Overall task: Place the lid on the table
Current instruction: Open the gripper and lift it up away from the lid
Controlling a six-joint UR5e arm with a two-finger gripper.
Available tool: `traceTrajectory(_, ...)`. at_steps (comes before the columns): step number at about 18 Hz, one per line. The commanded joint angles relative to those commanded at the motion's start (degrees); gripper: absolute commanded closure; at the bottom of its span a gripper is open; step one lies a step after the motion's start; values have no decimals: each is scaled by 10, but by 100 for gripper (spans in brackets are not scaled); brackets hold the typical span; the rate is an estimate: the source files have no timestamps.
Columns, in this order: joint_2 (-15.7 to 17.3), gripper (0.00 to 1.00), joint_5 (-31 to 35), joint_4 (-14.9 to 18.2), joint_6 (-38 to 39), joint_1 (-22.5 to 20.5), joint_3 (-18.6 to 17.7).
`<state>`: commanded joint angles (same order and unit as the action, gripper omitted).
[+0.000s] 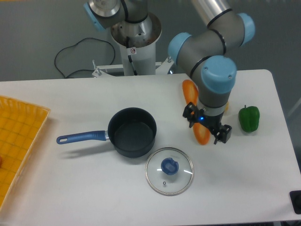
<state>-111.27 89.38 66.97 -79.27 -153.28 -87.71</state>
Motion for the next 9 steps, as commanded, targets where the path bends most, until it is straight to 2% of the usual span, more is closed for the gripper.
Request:
traceTrajectory(4, 12, 0, 0, 18, -59, -10, -1)
traceTrajectory(9, 15, 0, 1, 18, -62, -15, -4)
